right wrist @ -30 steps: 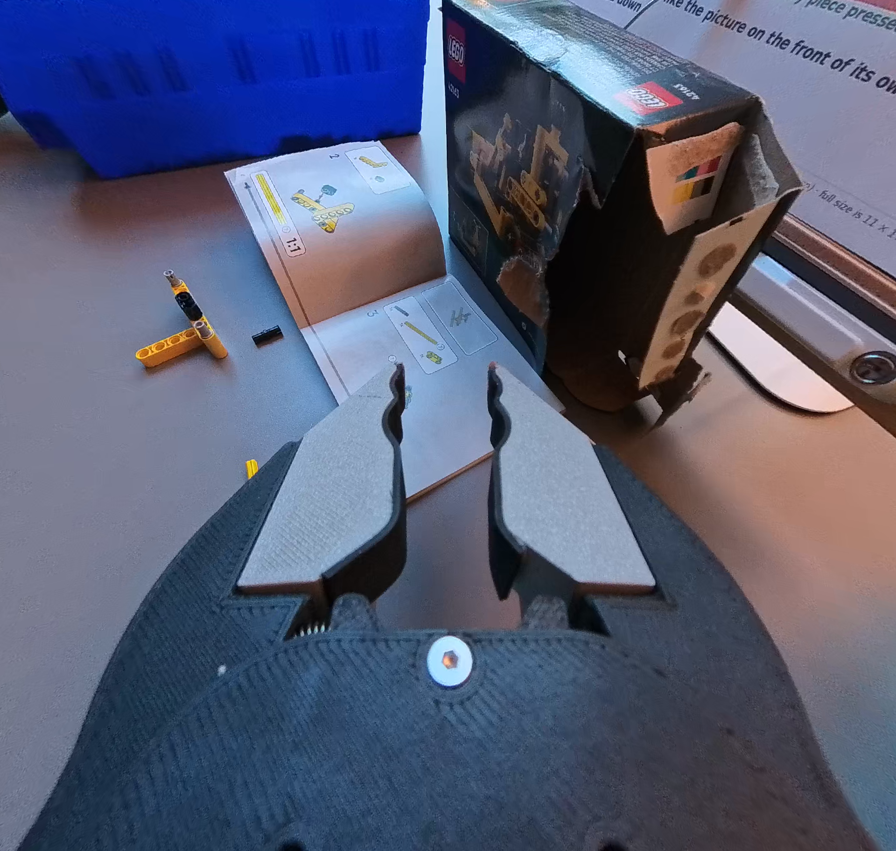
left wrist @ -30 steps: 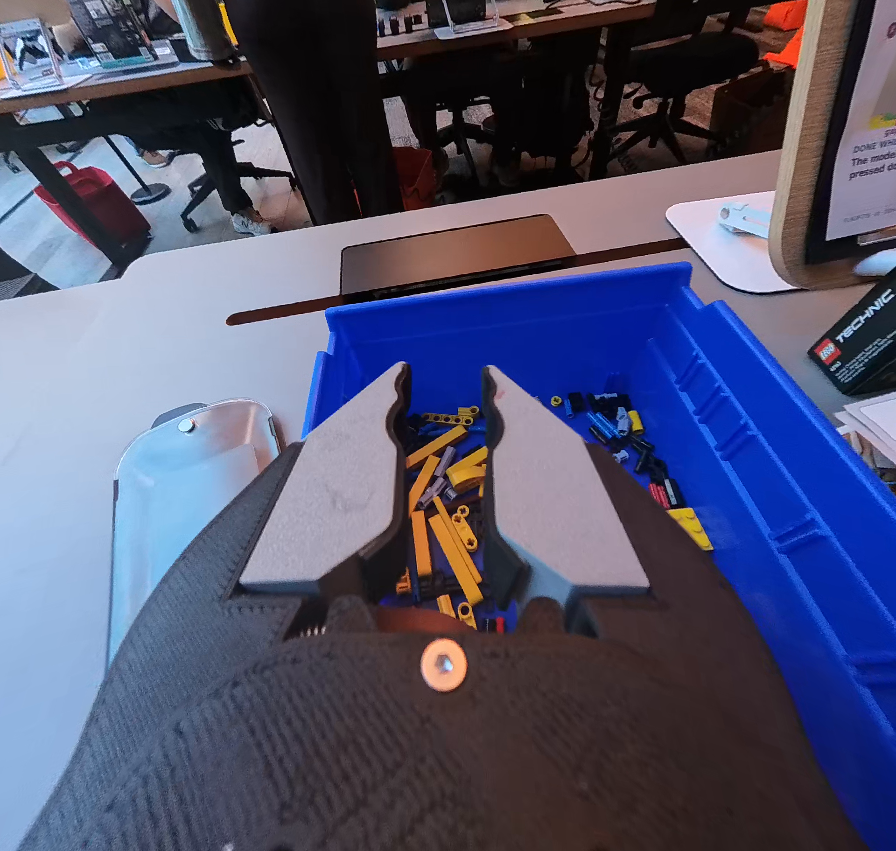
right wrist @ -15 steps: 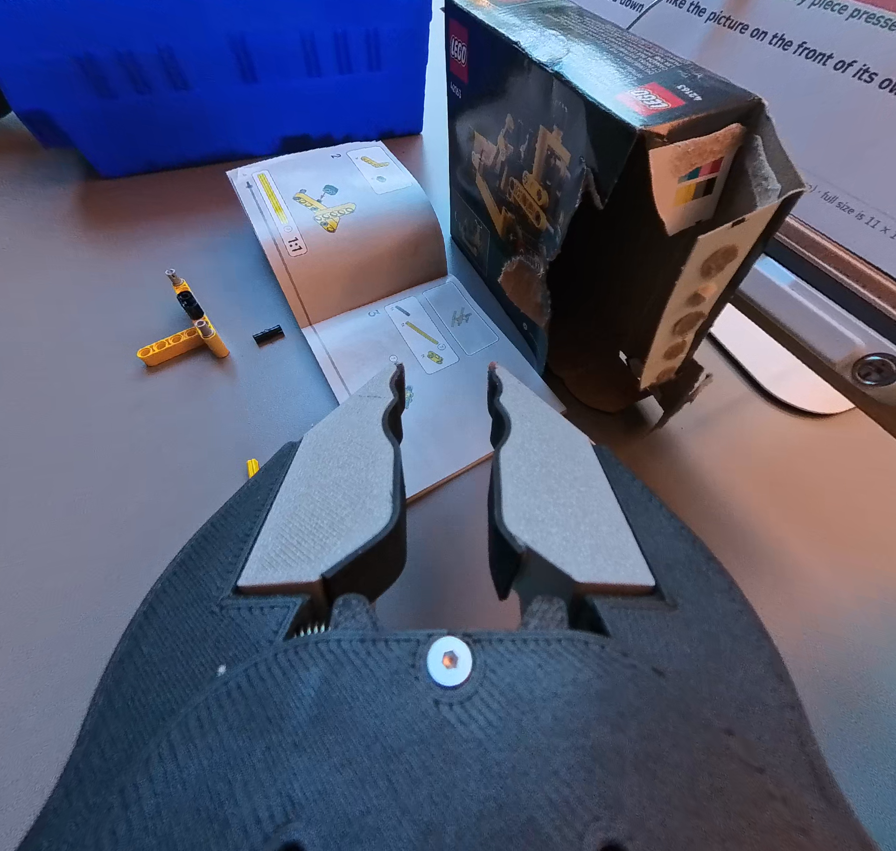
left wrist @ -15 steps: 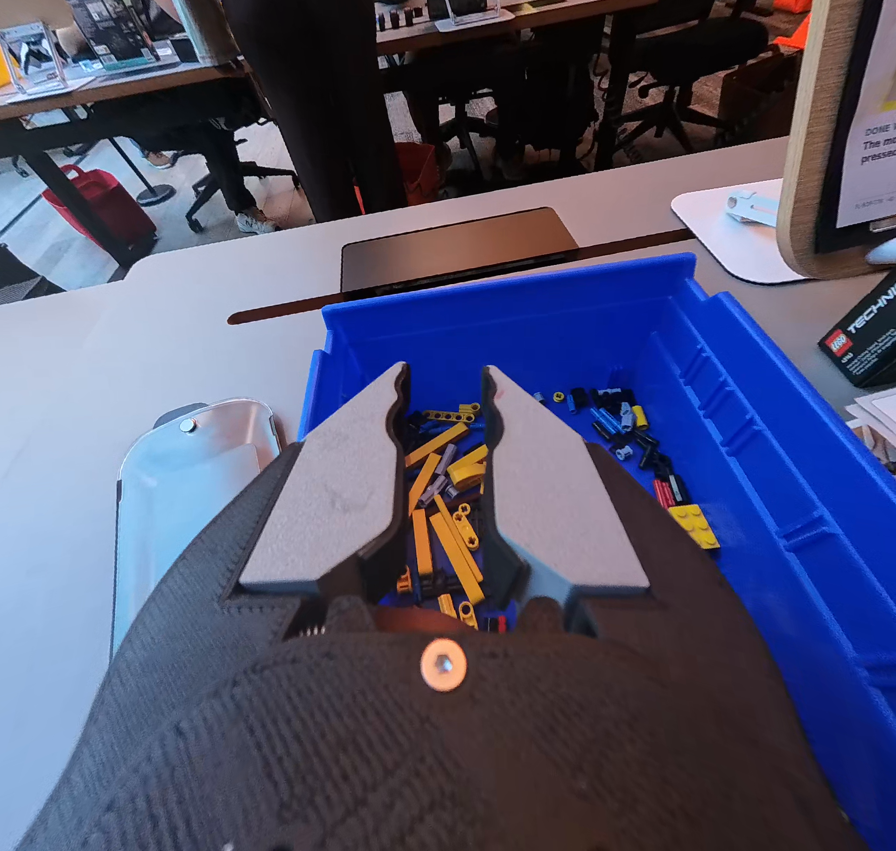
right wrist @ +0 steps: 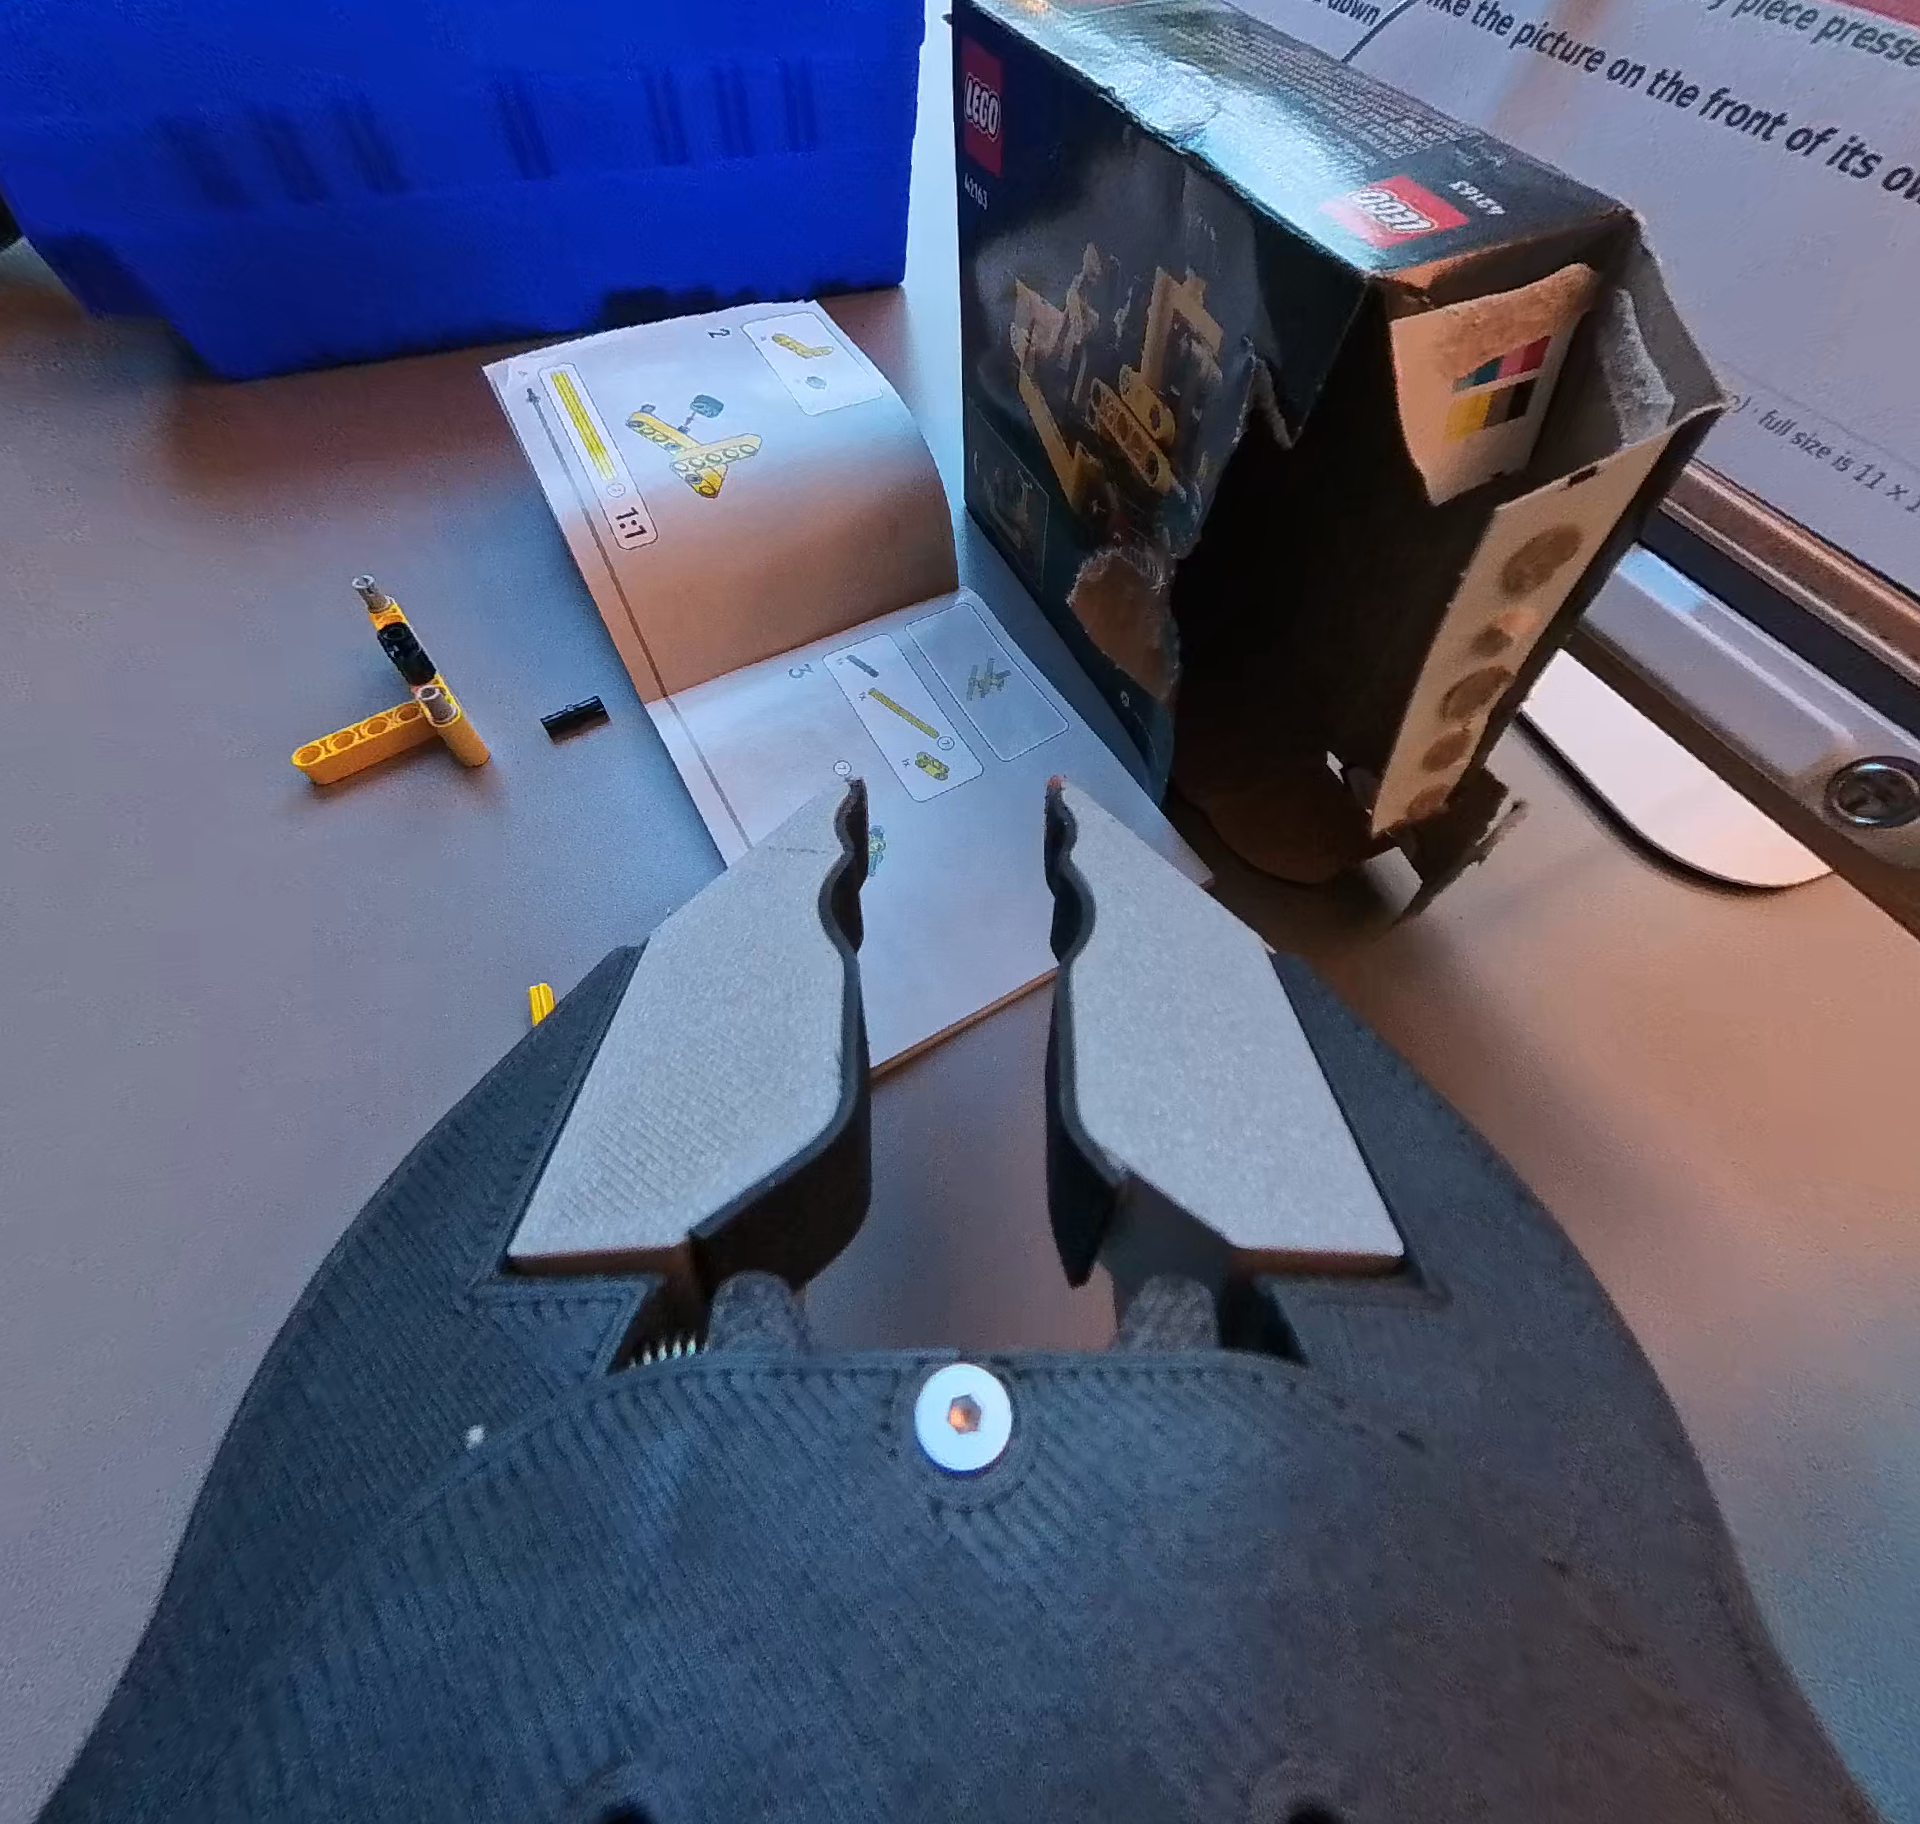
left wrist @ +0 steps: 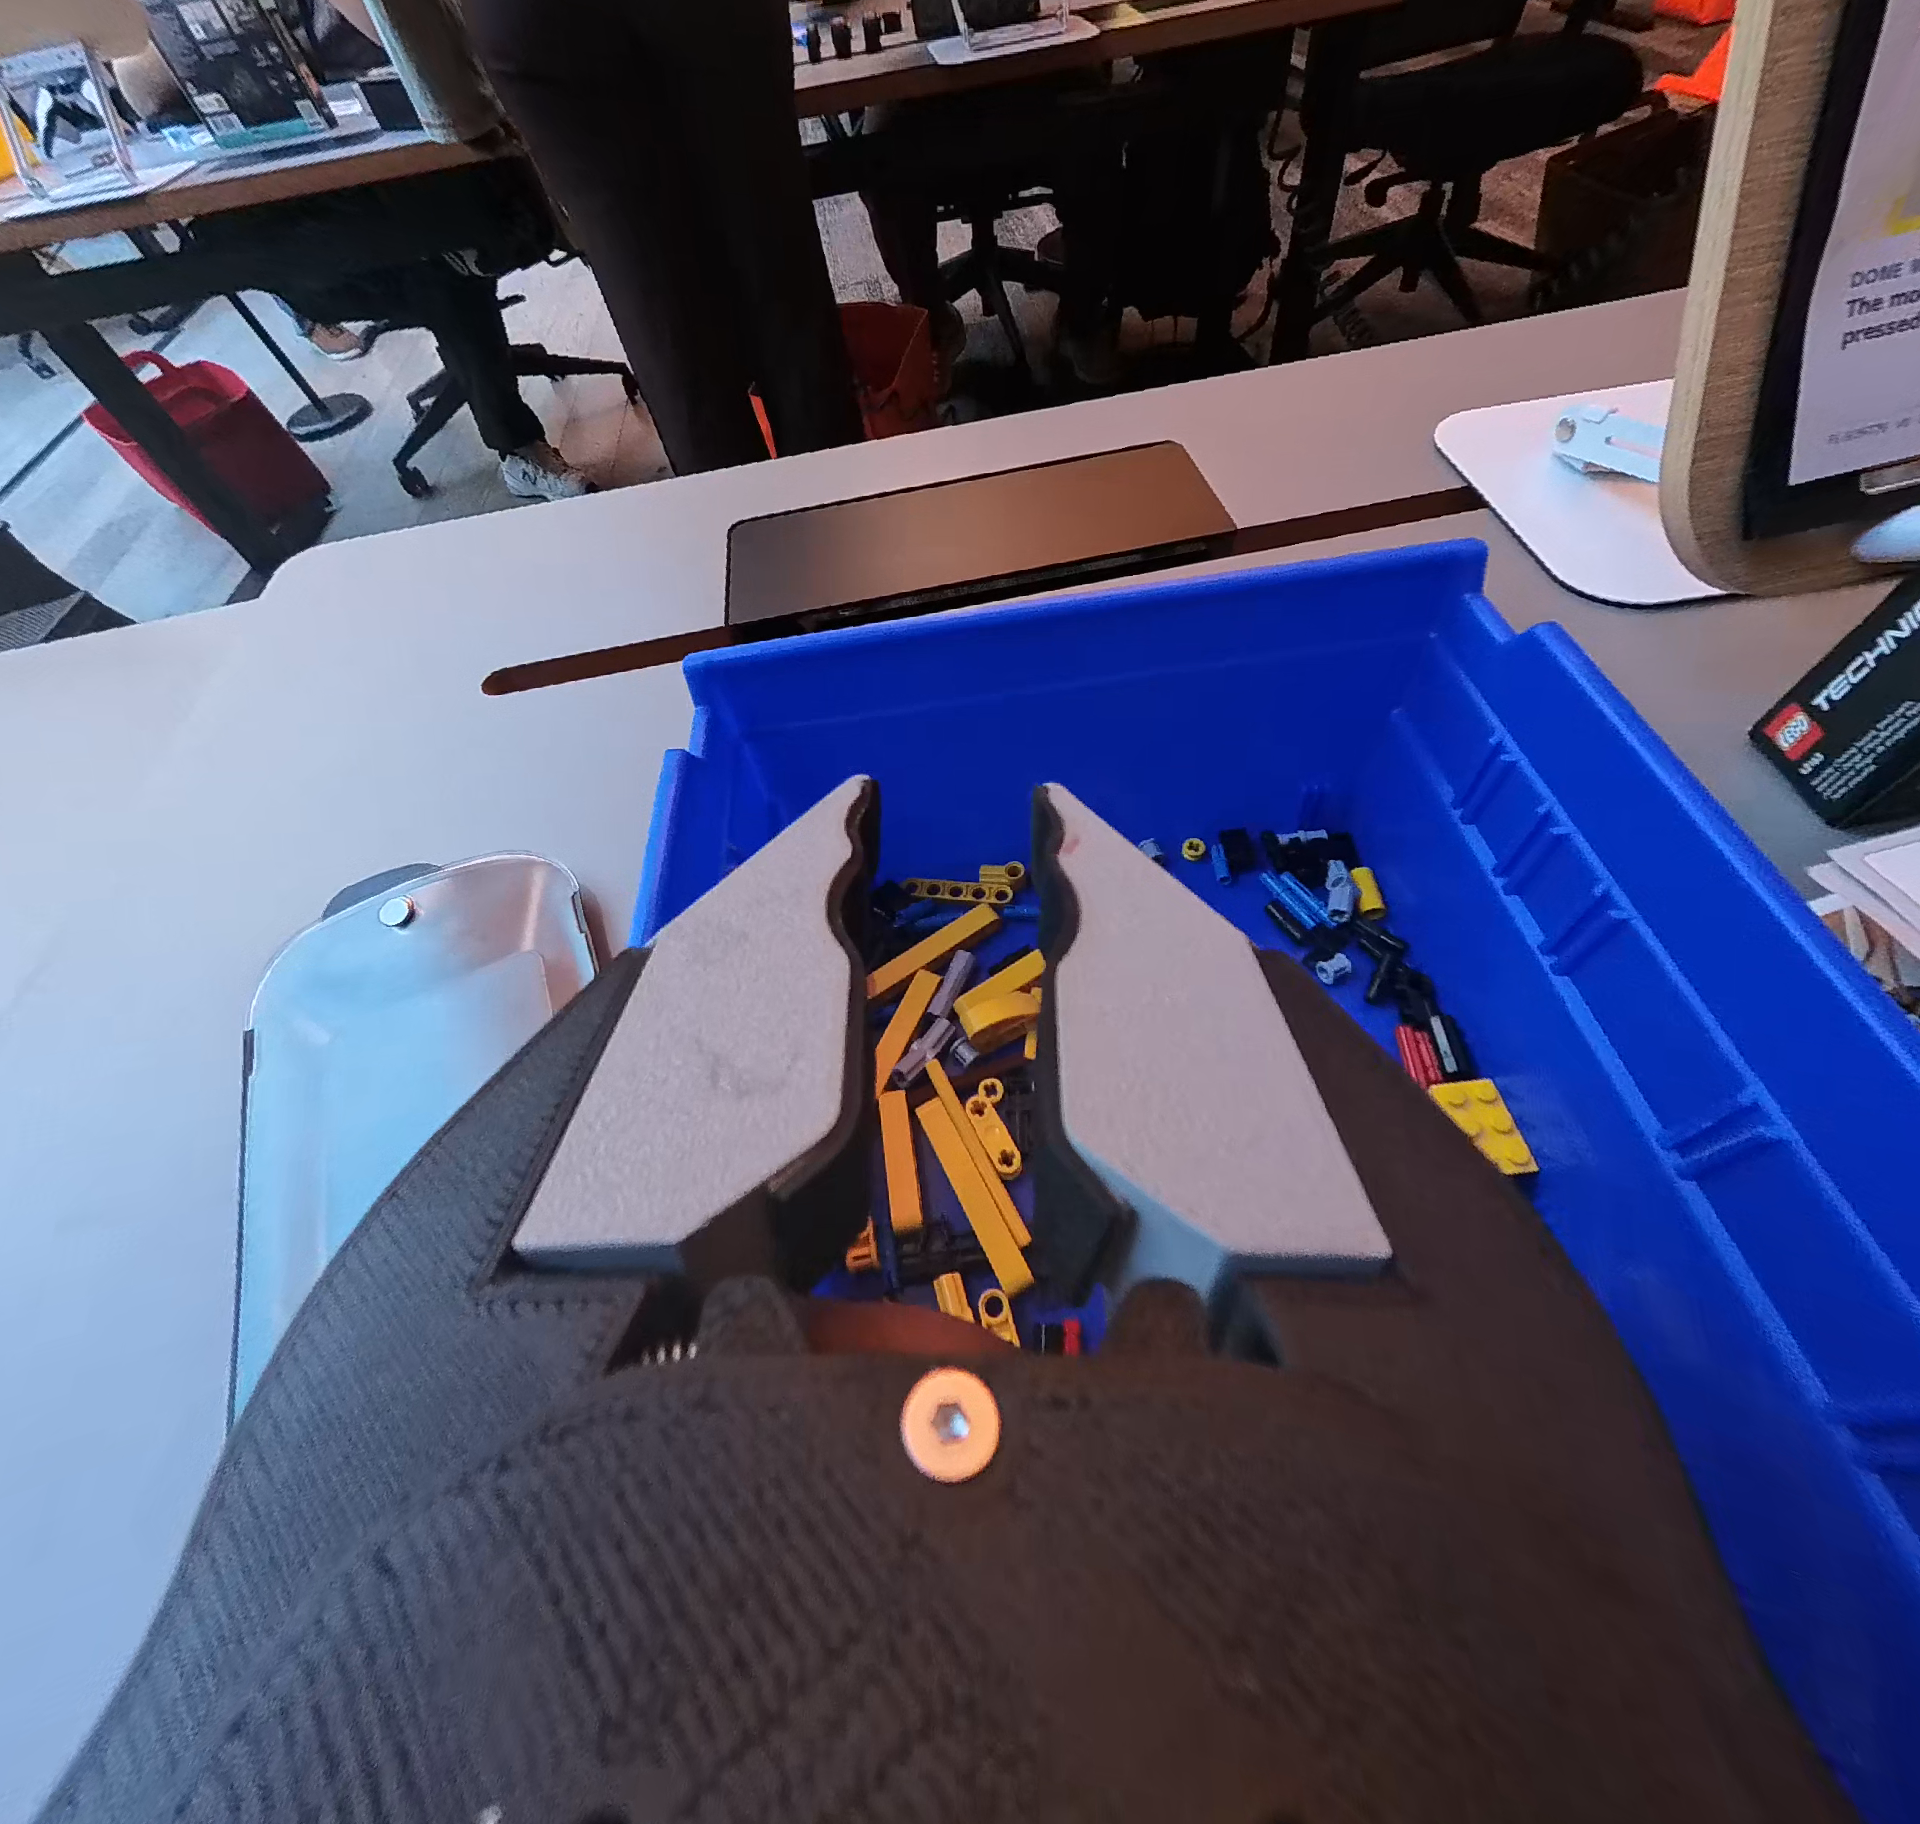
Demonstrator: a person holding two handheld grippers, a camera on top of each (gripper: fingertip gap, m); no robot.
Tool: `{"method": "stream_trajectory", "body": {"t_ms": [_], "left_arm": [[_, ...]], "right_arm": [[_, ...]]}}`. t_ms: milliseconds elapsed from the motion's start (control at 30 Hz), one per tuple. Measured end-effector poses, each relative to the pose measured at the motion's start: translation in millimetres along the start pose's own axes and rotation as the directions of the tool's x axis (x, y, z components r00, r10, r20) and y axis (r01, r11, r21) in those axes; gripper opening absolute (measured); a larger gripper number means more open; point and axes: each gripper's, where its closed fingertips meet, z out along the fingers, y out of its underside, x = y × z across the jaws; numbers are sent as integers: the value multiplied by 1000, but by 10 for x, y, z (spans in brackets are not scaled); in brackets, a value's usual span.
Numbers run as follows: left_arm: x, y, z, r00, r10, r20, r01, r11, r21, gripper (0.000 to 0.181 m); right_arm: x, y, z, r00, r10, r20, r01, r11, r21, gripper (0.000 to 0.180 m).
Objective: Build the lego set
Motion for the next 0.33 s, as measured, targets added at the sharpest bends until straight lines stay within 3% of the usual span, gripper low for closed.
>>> {"method": "stream_trajectory", "body": {"t_ms": [33, 333], "left_arm": [[0, 3, 2, 1000, 1, 0, -1, 1000, -1, 29], [-18, 7, -4, 1000, -16, 0, 16, 1000, -6, 23]], "right_arm": [[0, 0, 0, 1000, 0, 0, 0, 1000, 0, 31], [-3, 1, 0, 1000, -1, 0, 1, 1000, -1, 31]]}}
